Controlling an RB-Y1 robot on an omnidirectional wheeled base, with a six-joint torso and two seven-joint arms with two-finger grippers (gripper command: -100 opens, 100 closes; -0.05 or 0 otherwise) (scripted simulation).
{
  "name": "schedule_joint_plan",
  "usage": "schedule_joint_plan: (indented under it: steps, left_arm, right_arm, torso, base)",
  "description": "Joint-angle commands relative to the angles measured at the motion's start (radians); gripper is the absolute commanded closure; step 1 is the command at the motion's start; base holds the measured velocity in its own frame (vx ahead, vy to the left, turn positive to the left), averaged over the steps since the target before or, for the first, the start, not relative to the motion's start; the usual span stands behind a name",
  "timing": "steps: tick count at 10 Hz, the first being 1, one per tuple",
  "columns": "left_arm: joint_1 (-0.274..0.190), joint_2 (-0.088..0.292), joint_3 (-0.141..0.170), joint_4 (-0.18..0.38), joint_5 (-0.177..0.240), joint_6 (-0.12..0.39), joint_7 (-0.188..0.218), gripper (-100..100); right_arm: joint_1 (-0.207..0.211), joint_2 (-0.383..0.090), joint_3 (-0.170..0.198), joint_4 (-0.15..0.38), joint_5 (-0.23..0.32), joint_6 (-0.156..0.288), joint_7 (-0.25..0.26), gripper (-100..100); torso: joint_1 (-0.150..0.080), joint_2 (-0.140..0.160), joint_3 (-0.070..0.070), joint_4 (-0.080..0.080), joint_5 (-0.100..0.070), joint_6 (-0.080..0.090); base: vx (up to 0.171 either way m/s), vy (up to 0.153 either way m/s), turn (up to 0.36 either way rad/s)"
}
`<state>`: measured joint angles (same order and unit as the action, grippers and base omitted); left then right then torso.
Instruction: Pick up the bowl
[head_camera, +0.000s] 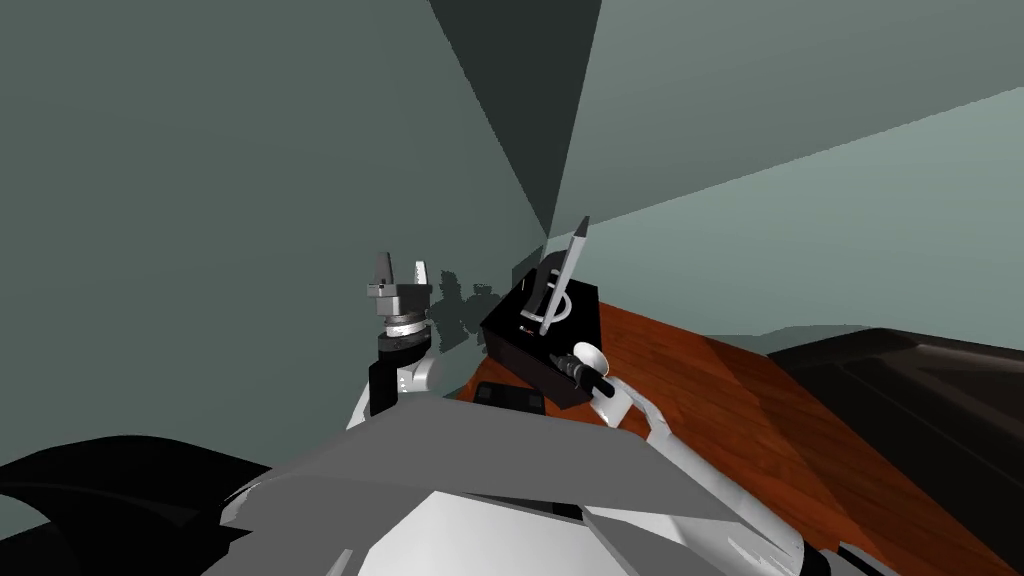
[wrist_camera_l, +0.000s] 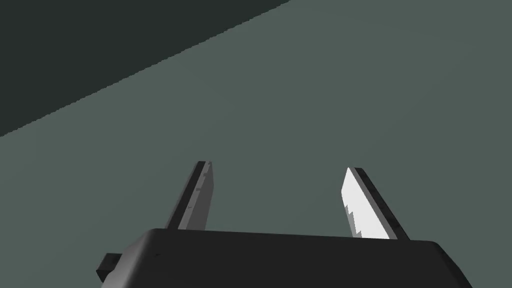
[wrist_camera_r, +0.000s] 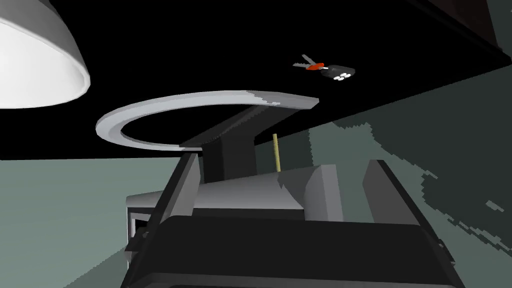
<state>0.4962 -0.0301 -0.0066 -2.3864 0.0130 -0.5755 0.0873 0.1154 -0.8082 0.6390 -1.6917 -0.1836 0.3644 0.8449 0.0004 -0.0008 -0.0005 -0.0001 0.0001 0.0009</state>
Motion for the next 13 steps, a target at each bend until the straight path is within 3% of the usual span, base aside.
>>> schedule_joint_plan:
  steps: [1, 7, 8, 13]
  left_arm:
    - [0.0, 0.0, 0.0, 0.0, 0.0, 0.0, 0.0, 0]
    - [0.0, 0.0, 0.0, 0.0, 0.0, 0.0, 0.0, 0]
    - [0.0, 0.0, 0.0, 0.0, 0.0, 0.0, 0.0, 0]
    - [0.0, 0.0, 0.0, 0.0, 0.0, 0.0, 0.0, 0]
  right_arm:
    - [-0.004, -0.032, 0.035, 0.05, -0.003, 0.05, 0.038, -100]
    - [-0.052, -0.141, 0.137, 0.201, -0.035, 0.216, 0.129, -100]
    - [-0.052, -0.141, 0.137, 0.201, -0.035, 0.217, 0.129, -100]
    - [-0.067, -0.206, 0.207, 0.294, -0.059, 0.305, 0.177, -100]
  torso:
    - [0.0, 0.0, 0.0, 0.0, 0.0, 0.0]
    - [0.0, 0.002, 0.001, 0.0, 0.0, 0.001]
    - [0.0, 0.001, 0.001, 0.0, 0.0, 0.0]
    - [0.0, 0.0, 0.0, 0.0, 0.0, 0.001]
  base:
    - [0.006, 0.013, 0.425]
    - [-0.013, 0.006, 0.219]
    - [-0.001, 0.003, 0.059]
    - [0.001, 0.009, 0.174]
